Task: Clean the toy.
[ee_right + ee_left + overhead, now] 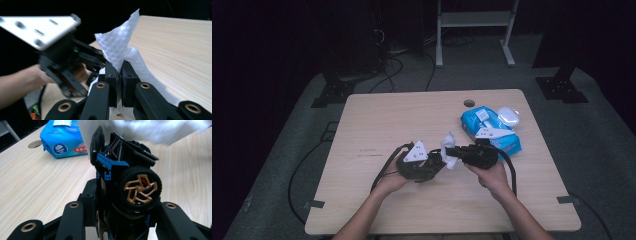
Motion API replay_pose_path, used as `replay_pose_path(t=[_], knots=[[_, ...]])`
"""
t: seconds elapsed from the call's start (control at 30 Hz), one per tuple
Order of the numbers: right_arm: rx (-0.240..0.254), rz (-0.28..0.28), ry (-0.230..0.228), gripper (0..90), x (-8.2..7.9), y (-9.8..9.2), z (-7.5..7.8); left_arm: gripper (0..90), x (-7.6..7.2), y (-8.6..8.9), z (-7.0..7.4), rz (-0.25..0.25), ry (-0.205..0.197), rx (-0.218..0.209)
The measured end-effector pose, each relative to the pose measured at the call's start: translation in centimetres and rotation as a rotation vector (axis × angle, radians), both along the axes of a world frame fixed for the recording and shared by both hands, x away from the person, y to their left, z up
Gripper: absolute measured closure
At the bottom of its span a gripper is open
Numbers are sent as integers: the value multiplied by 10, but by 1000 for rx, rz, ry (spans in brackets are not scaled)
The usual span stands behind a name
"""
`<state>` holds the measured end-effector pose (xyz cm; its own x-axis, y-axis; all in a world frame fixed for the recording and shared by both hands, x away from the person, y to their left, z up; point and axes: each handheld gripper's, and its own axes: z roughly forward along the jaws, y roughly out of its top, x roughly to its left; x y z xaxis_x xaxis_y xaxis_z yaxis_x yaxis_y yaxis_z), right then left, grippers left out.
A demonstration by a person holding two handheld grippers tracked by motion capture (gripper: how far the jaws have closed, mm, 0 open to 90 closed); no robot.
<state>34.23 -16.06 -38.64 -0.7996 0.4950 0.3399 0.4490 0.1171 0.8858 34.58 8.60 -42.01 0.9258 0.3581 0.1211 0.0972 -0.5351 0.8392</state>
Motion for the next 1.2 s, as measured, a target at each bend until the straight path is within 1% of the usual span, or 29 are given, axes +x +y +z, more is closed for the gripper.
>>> replay_pose_path(t=[0.03,0.1,0.2,0.27,0.33,0.37,0.43,0.47,0.53,0.57,0.63,0.7,0.73,0.77,0.8,0.83,0.87,0.9,0.93,0.97,1.03,1.1,1.13,1.2], knots=[[6,9,-4,851,-1,1,2,567,0,-1,0,1,-1,-3],[1,20,-12,851,-3,4,4,568,0,-2,0,2,-3,3],[-8,20,-5,851,-1,5,-1,568,1,-2,0,15,-1,4],[-9,8,2,851,1,2,-7,568,2,-1,-2,33,-10,6],[-42,-24,24,851,6,-3,-16,567,3,1,-3,32,5,6],[-44,-35,41,851,8,-6,-21,567,4,1,-3,32,8,3],[-59,-55,61,851,11,-11,-27,568,7,0,-2,22,18,18],[-61,-63,66,851,12,-13,-29,568,9,-1,-1,20,26,21],[-59,-75,67,851,14,-15,-29,568,13,-3,0,14,42,40],[-60,-79,63,851,15,-16,-29,568,17,-6,0,15,37,57],[-60,-91,74,851,17,-18,-31,567,22,-10,1,14,31,99],[-64,-97,79,851,18,-20,-32,567,29,-14,2,9,26,150],[-68,-99,82,851,19,-20,-33,568,32,-15,2,9,26,167],[-70,-101,80,851,19,-21,-34,567,35,-17,2,11,31,187],[-69,-103,86,851,20,-21,-34,567,38,-18,1,14,38,192],[-71,-103,86,851,20,-22,-34,567,42,-19,0,12,53,226],[-74,-105,87,851,21,-22,-35,567,45,-20,-1,18,62,244],[-74,-107,90,850,22,-23,-36,567,49,-21,-2,29,76,272],[-75,-108,92,851,22,-24,-37,567,51,-22,-3,39,83,277],[-75,-110,93,851,23,-24,-37,567,54,-24,-5,47,91,300],[-74,-111,94,850,23,-25,-37,567,56,-28,-9,54,94,339],[-73,-111,95,850,23,-25,-37,568,60,-33,-14,53,107,393],[-72,-110,93,850,24,-25,-38,567,61,-34,-15,53,112,404],[-73,-108,96,850,23,-26,-37,567,63,-35,-17,56,123,403]])
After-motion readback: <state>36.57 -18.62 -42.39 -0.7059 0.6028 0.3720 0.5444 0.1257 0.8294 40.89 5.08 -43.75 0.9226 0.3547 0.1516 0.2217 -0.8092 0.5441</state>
